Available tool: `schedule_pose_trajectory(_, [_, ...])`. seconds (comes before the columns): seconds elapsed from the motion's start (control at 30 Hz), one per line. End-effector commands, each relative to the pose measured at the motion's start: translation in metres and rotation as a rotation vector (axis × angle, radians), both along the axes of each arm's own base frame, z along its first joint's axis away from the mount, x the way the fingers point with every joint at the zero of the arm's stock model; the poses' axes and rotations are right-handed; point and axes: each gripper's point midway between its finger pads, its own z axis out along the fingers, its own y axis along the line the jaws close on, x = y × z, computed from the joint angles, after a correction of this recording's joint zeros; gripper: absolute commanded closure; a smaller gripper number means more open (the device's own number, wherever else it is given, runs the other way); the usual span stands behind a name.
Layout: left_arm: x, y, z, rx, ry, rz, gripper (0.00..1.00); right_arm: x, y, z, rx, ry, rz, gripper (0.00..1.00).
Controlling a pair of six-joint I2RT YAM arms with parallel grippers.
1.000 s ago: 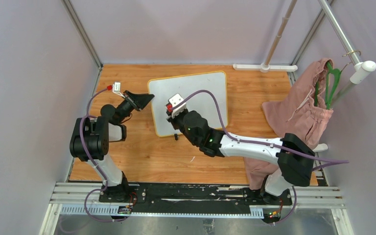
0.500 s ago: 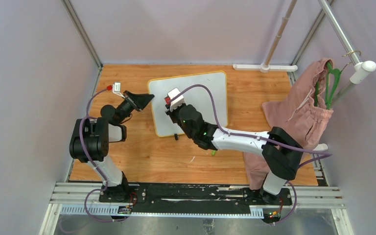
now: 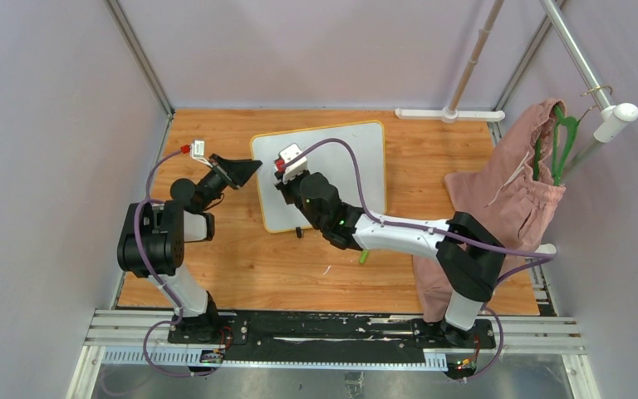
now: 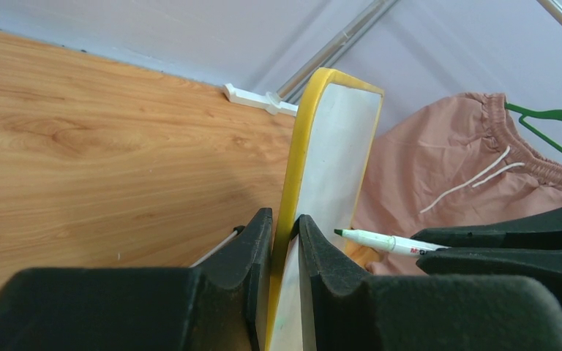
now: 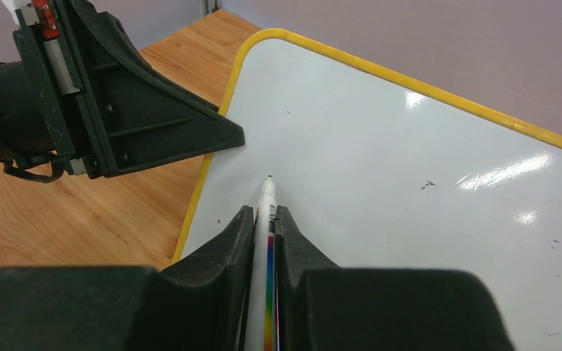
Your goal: Write a sentence on the whiteboard
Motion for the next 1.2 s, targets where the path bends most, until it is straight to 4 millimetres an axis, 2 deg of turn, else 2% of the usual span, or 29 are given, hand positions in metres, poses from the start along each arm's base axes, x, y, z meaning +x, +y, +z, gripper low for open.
schedule_pose_trajectory(0.0, [-0.006, -0.003, 0.007, 0.017, -0.053, -0.003, 0.91, 0.014, 0.002, 0.014, 0.068, -0.004, -0.014, 1.00])
schedule_pose_trajectory(0.67, [-0.007, -0.005, 0.000, 0.029, -0.045, -0.003, 0.95, 0.021, 0.003, -0.001, 0.048, 0.013, -0.027, 1.00])
schedule_pose_trajectory(1.17, [-0.007, -0.006, 0.000, 0.030, -0.047, -0.004, 0.96, 0.015, -0.020, -0.023, 0.002, 0.041, -0.066, 1.00])
